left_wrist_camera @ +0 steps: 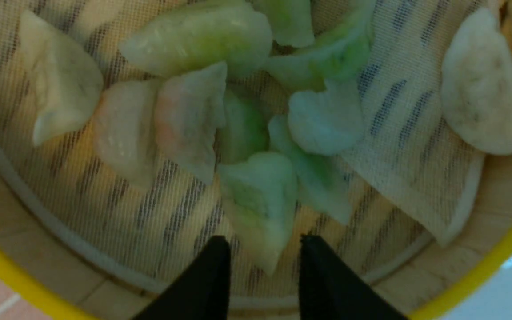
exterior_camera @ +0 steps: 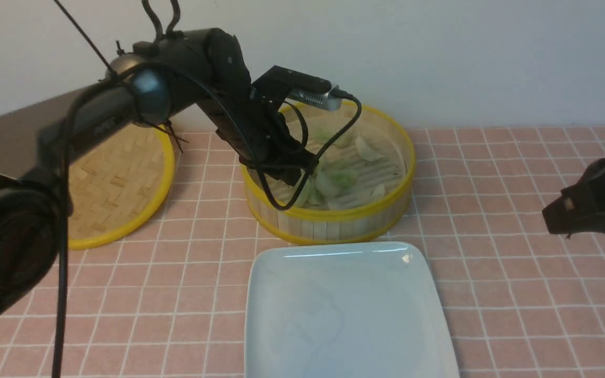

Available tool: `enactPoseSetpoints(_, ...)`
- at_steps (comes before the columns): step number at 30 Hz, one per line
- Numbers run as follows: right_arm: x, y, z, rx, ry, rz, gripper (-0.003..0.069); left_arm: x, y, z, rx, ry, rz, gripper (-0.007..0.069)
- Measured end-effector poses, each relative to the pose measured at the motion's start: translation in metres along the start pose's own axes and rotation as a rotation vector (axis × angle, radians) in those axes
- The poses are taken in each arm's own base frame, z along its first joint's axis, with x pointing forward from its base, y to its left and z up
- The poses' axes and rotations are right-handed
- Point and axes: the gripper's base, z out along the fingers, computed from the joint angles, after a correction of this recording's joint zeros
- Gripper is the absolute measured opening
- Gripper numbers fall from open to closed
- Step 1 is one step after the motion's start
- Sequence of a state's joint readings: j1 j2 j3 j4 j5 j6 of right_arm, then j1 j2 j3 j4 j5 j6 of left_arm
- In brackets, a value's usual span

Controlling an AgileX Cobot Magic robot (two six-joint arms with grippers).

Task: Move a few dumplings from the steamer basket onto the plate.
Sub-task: Use the left arm to grab a dumpling from the steamer

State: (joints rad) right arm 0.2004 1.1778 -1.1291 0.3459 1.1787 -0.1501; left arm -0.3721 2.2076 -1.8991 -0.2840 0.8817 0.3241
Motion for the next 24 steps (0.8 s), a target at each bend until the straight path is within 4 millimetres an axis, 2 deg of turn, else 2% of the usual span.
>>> enactPoseSetpoints(1,0.0,0.0,0.0,0.0,-0.002,0.0,-0.0015,-0.001,0.001,0.001,-0.003,-0.011,0.0,0.0283)
enactPoseSetpoints(3,-0.001,0.0,0.0,0.001,-0.007,0.0,-0.0015,-0.004,0.002,0.012,-0.013,-0.043,-0.002,0.0366)
enactPoseSetpoints(5,-0.001,0.0,0.0,0.001,-0.008,0.0,-0.0015,-0.005,0.003,0.019,-0.02,-0.06,-0.003,0.04)
enactPoseSetpoints(9,-0.001,0.0,0.0,0.001,-0.01,0.0,-0.0015,-0.002,0.006,0.037,-0.03,-0.071,-0.01,0.0416)
enactPoseSetpoints(12,-0.001,0.0,0.0,0.001,-0.01,0.0,-0.0015,0.0,0.007,0.044,-0.029,-0.071,-0.016,0.0372)
enactPoseSetpoints(16,-0.001,0.0,0.0,0.001,-0.01,0.0,-0.0015,0.0,0.007,0.044,-0.025,-0.062,-0.017,0.0204)
enactPoseSetpoints(20,-0.001,0.0,0.0,0.001,-0.01,0.0,-0.0015,0.002,0.004,0.037,-0.006,-0.017,-0.012,0.0204)
enactPoseSetpoints(24,-0.001,0.0,0.0,0.0,-0.01,0.001,-0.0015,-0.005,-0.002,0.009,0.0,-0.03,-0.013,0.0204)
